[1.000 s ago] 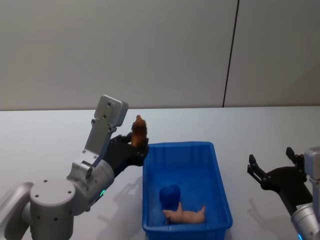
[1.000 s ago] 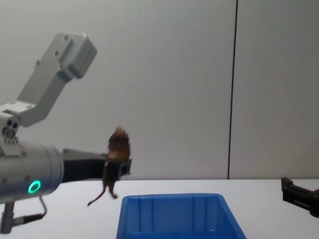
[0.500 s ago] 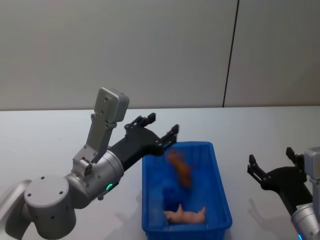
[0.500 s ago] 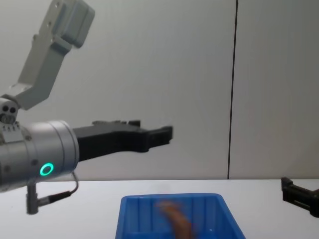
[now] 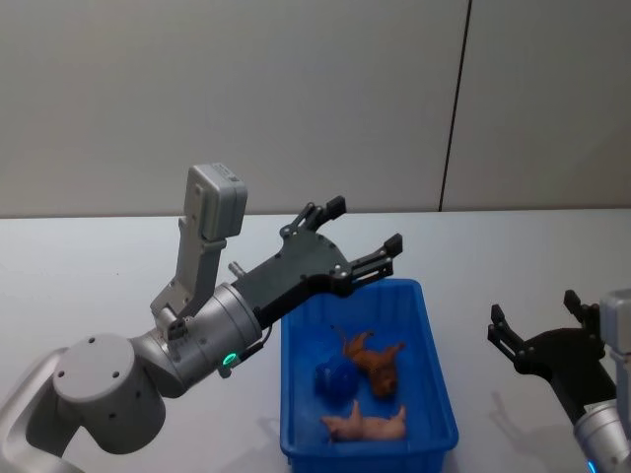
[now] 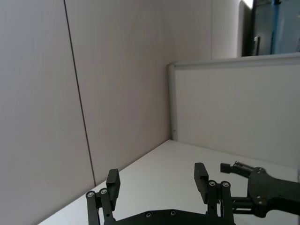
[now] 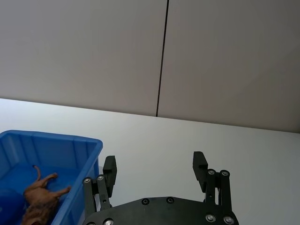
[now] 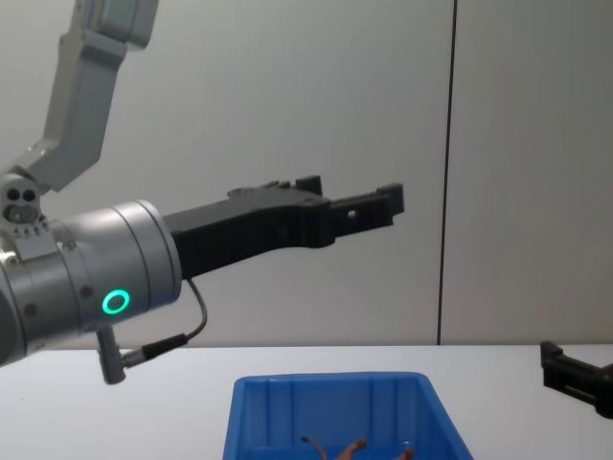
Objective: Pick up the two dolls from the table and place them into the box.
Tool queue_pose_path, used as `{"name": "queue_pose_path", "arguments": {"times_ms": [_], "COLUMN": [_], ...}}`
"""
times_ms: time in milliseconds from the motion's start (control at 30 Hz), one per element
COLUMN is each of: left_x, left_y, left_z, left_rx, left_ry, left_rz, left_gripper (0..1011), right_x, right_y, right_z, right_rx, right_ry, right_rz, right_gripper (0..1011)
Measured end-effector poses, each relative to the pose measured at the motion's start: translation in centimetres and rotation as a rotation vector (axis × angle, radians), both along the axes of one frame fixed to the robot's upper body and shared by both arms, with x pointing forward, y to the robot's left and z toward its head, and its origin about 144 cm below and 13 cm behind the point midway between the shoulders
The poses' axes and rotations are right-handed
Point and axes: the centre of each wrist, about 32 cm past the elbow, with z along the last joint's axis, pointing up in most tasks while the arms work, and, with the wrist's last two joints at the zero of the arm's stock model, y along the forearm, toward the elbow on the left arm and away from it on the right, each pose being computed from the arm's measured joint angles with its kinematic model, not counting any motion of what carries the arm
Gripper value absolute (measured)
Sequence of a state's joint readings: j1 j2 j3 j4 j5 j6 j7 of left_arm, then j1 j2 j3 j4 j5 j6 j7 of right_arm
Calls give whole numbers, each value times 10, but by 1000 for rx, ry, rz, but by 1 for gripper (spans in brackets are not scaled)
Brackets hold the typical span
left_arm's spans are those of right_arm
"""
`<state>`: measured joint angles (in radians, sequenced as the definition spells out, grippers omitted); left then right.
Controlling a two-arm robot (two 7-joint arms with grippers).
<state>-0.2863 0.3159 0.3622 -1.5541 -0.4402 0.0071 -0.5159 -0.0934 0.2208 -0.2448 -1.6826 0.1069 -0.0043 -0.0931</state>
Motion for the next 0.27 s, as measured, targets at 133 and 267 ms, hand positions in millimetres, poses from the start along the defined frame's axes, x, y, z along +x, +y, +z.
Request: {"name": "queue_pose_path", "arguments": {"times_ms": [133, 267], "left_x": [3, 4], "left_y": [-1, -2], "left_z": [-1, -1], "left_rx": [-19, -34], "left_ry": [-19, -33], "left_rz": [-31, -54], "left_gripper": [1001, 1001], "right_x": [0, 0], "right_y": [0, 0], "right_z": [0, 0], "right_rx": [0, 0], "right_ry": [0, 0], "right_rz": [0, 0], "right_gripper": [1001, 1001]}}
